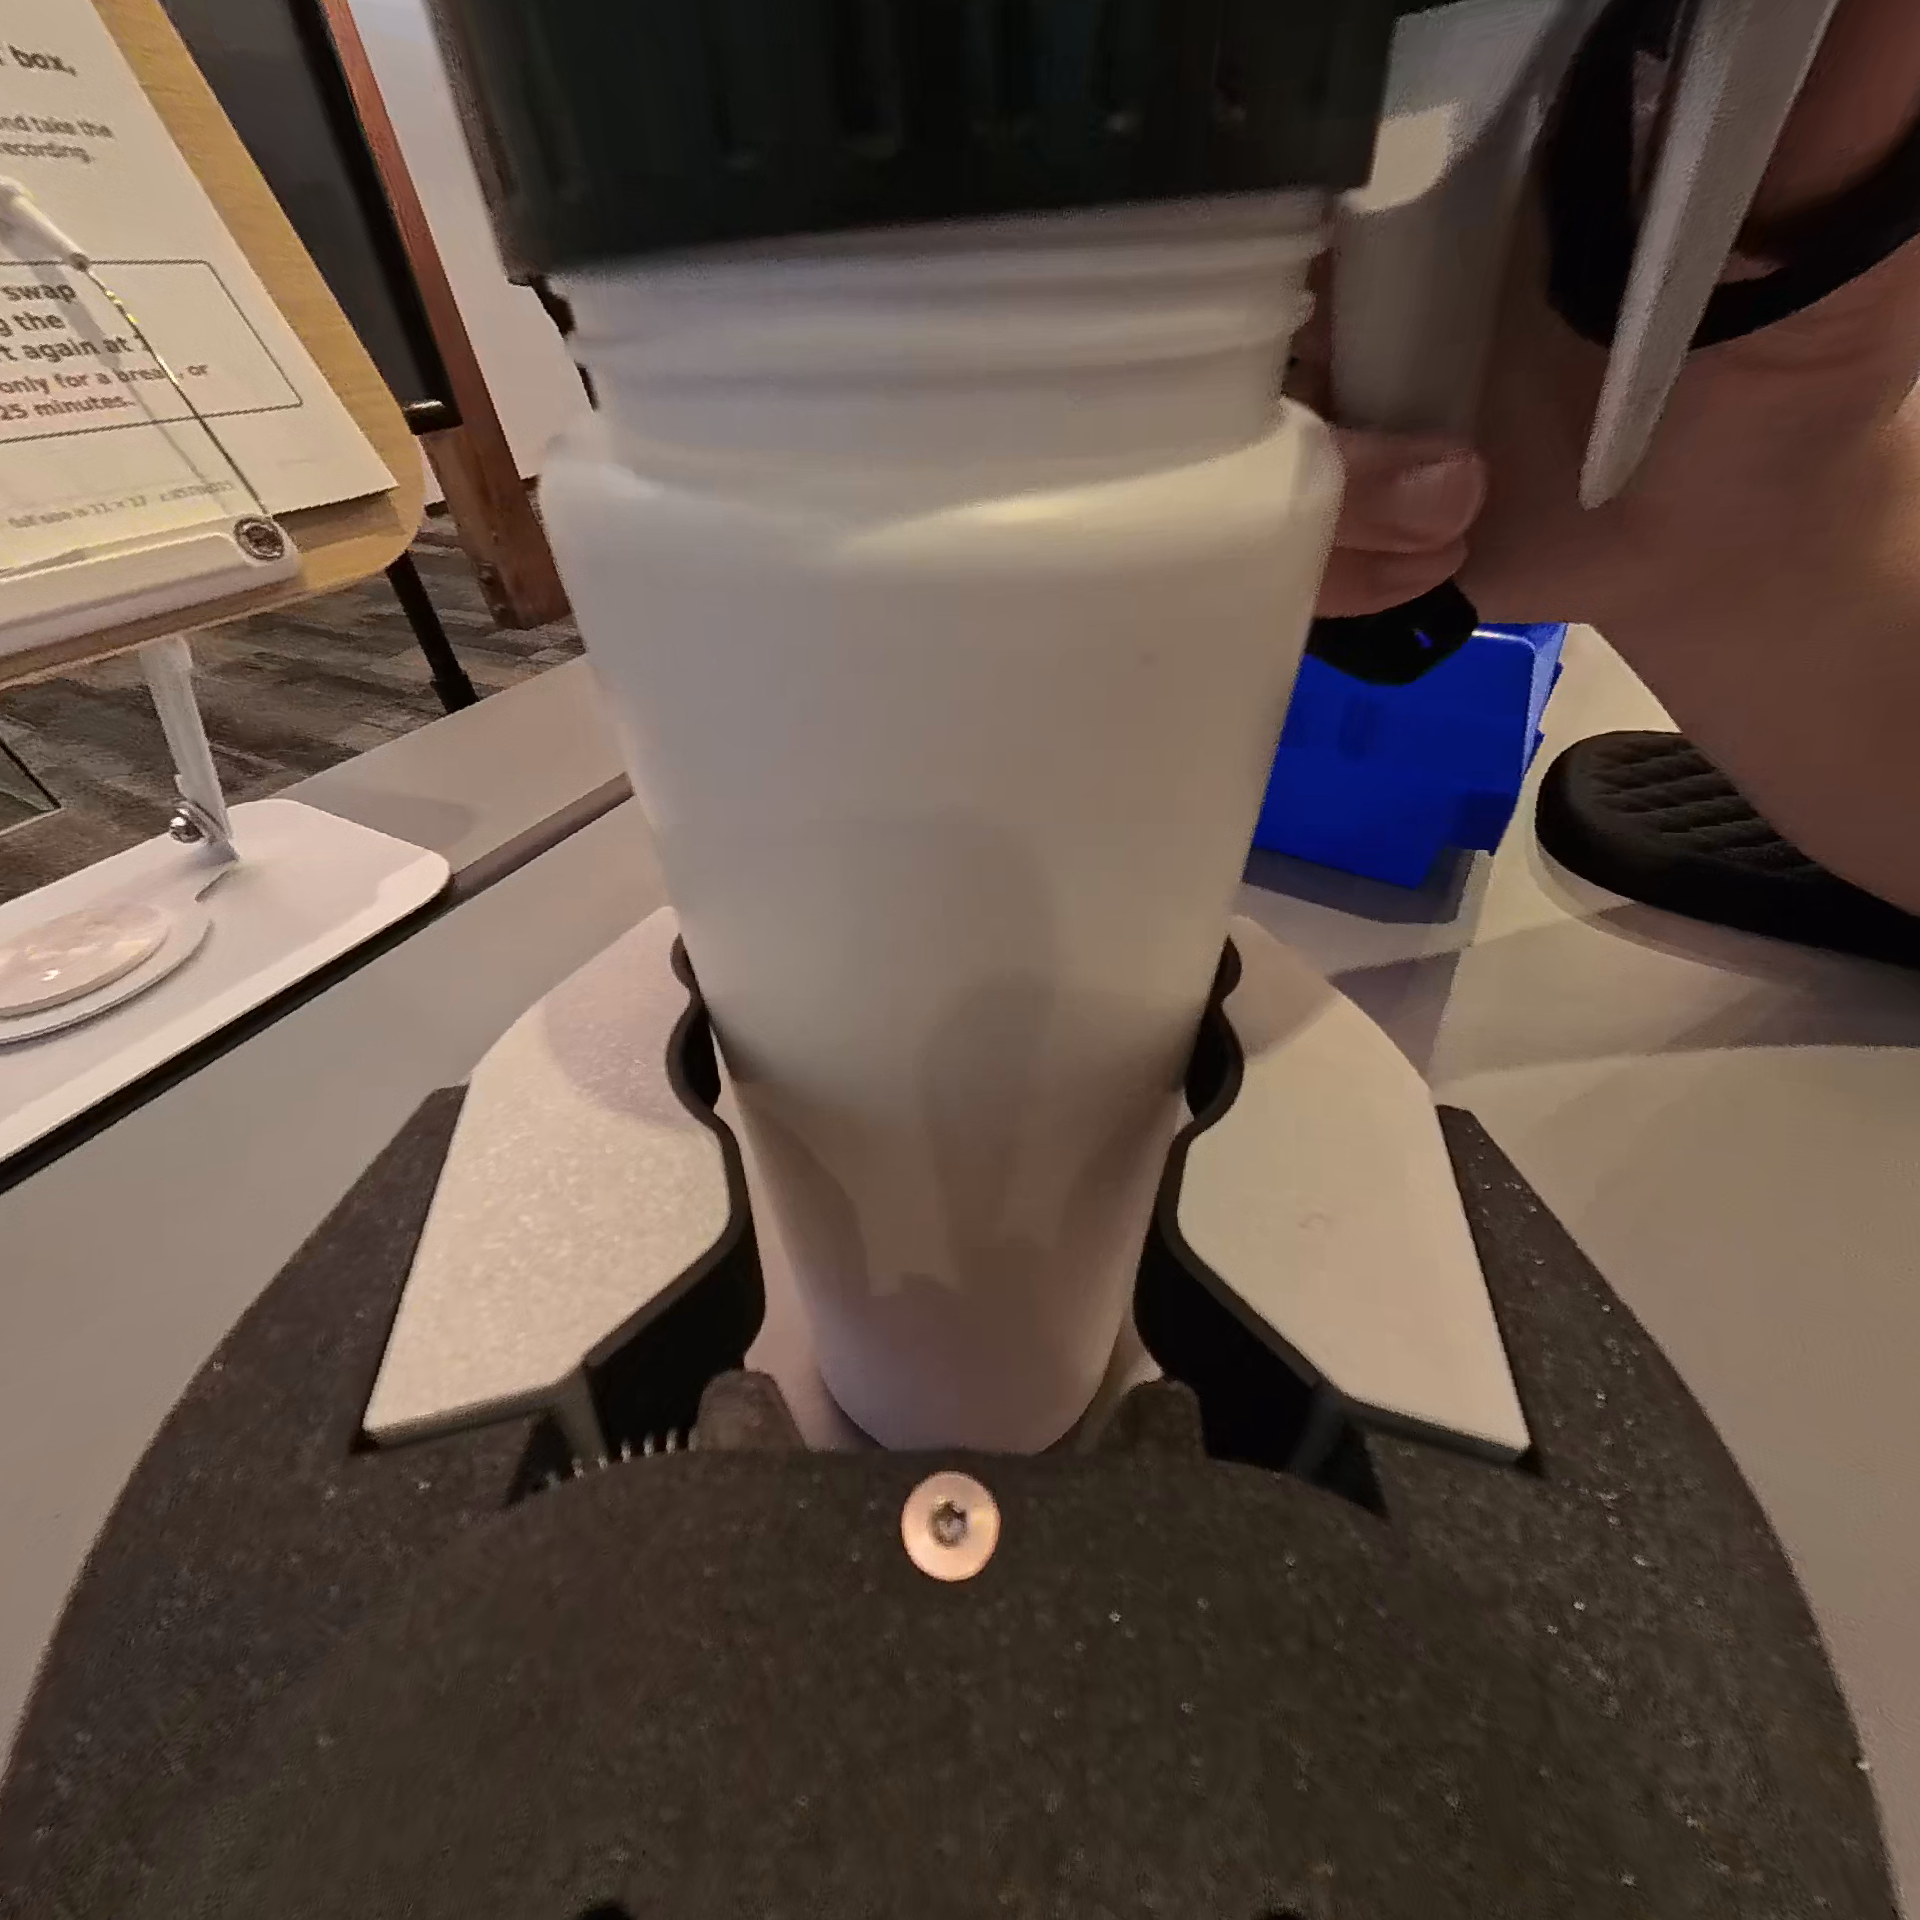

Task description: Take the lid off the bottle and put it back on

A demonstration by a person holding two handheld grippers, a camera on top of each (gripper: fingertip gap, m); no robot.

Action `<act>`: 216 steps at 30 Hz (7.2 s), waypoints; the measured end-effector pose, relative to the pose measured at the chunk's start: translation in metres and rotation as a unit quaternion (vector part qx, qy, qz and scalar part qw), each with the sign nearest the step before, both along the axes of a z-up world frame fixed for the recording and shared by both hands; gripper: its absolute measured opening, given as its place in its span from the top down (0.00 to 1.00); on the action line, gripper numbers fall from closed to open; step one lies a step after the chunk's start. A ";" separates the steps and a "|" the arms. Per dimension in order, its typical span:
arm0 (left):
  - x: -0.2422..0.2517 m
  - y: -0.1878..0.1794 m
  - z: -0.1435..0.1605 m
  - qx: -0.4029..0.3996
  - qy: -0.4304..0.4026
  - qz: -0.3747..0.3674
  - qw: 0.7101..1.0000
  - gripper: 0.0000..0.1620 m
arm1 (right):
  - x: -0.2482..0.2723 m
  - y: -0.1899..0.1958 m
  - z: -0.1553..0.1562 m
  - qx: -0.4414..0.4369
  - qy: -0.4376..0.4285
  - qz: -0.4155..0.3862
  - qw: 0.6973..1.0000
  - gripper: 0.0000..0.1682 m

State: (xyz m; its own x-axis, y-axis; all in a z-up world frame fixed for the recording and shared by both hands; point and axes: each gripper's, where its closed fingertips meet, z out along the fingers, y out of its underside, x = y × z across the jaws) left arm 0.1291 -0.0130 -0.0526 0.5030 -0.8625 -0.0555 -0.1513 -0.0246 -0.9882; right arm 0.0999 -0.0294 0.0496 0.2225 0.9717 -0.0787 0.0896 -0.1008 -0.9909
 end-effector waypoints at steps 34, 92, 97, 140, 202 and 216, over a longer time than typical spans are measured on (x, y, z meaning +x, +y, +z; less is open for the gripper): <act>0.002 -0.003 -0.001 -0.013 -0.001 -0.018 1.000 0.44 | 0.000 0.001 -0.005 0.066 -0.041 -0.019 0.997 0.59; 0.014 -0.020 -0.001 -0.014 0.001 -0.088 0.996 0.45 | 0.009 -0.012 -0.004 0.040 -0.062 0.049 0.996 0.58; 0.017 -0.028 -0.001 -0.014 -0.009 -0.124 0.992 0.45 | 0.010 -0.019 -0.004 0.045 -0.043 0.088 0.994 0.58; 0.007 -0.016 0.000 -0.015 -0.014 -0.078 0.997 0.45 | 0.004 -0.007 -0.001 0.038 0.069 0.070 0.994 0.59; 0.019 -0.034 0.023 0.008 -0.051 -0.126 0.991 0.47 | 0.040 -0.023 -0.004 -0.003 -0.002 0.098 0.995 0.52; 0.034 -0.040 -0.015 0.010 0.027 -0.118 0.993 0.40 | 0.025 -0.032 -0.009 -0.038 0.026 0.101 0.994 0.58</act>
